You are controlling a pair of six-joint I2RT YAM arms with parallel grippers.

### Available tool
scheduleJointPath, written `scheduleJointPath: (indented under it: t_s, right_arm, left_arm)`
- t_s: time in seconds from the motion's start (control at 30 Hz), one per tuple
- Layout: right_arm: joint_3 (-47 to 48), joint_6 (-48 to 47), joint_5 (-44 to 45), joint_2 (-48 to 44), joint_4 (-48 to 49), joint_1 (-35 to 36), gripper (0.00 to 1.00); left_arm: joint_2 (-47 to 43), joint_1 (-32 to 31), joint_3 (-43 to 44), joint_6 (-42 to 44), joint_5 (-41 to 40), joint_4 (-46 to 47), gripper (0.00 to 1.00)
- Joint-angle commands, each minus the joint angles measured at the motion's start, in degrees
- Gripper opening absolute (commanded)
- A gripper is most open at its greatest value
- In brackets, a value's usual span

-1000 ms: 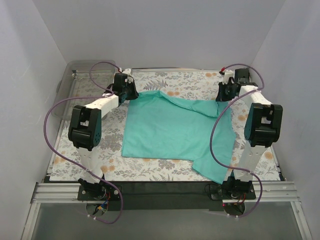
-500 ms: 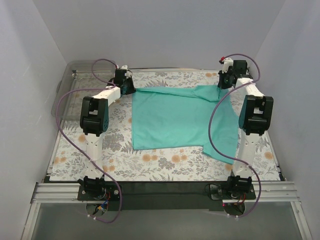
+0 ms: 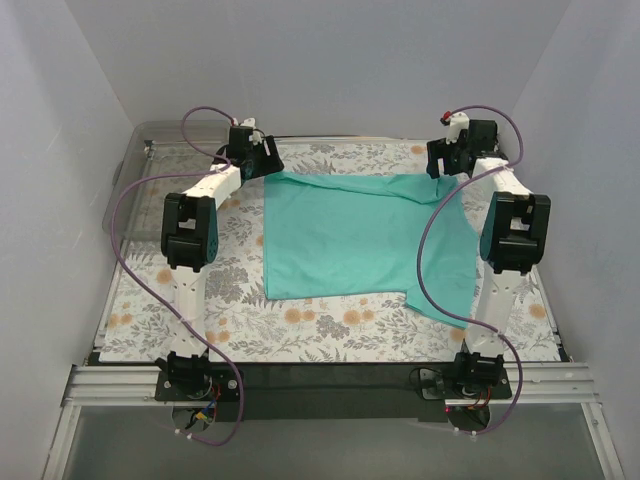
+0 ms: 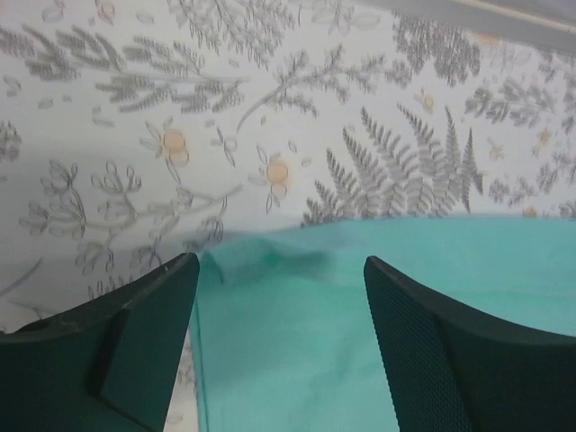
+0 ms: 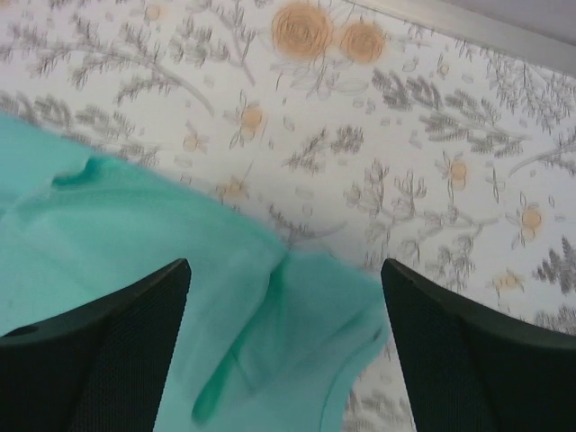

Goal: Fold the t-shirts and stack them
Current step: Fold the tshirt

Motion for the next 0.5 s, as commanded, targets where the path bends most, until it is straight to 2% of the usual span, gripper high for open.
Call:
scheduleJointPath:
  t_s: [0.0, 0.03, 0.07, 0.1, 0.17, 0.2, 0.27, 0.3, 0.4, 0.47]
  right_arm:
    - [-8.77, -3.05, 0.42, -12.87, 2.13, -0.16, 0.79]
    - [-11.26, -5.15, -0.28, -15.42, 1.78, -0.51, 0.86]
    - [-14.33, -6.56, -0.89, -20.23, -0.14, -0.86, 0.87]
    - [-16.8, -7.71, -1.59, -22.37, -1.72, -1.91, 0.88]
    - [-24.09, -11.22, -4.14, -27.98, -7.67, -3.58, 0.88]
    - [-26.56, -12.19, -4.85, -29.75, -9.54, -5.76, 0.87]
    - [-34.97, -16.39, -7.3, -34.49, -13.58, -8.67, 0.86]
    - [-37.8, -17.99, -7.58, -35.74, -14.82, -11.3, 0.86]
    - [-45.9, -22.12, -8.8, -39.35, -17.9, -15.44, 0.84]
    - [-49.59, -22.92, -8.11, -40.31, -19.14, -16.24, 0.81]
  left_arm:
    - [-11.27, 0.11, -4.43, 0.03, 3.05, 1.17, 0.71]
    - [-13.75, 0.11, -7.23, 0.12, 3.76, 1.88, 0.71]
    - [-16.91, 0.11, -12.13, 0.12, 4.81, 2.49, 0.75]
    - [-19.64, 0.11, -15.23, 0.03, 6.73, 2.41, 0.75]
    - [-28.95, 0.02, -21.38, -2.24, 9.12, 1.28, 0.77]
    - [-32.12, 0.02, -29.33, -3.47, 9.91, 0.49, 0.77]
    - [-42.8, -0.15, -38.06, -7.06, 13.69, 0.39, 0.76]
    - [-46.61, -0.33, -45.42, -7.61, 14.39, 0.13, 0.76]
    - [-59.36, -1.2, -58.97, -10.33, 15.37, -1.7, 0.76]
    - [-66.12, -1.73, -64.28, -12.18, 15.37, -2.59, 0.76]
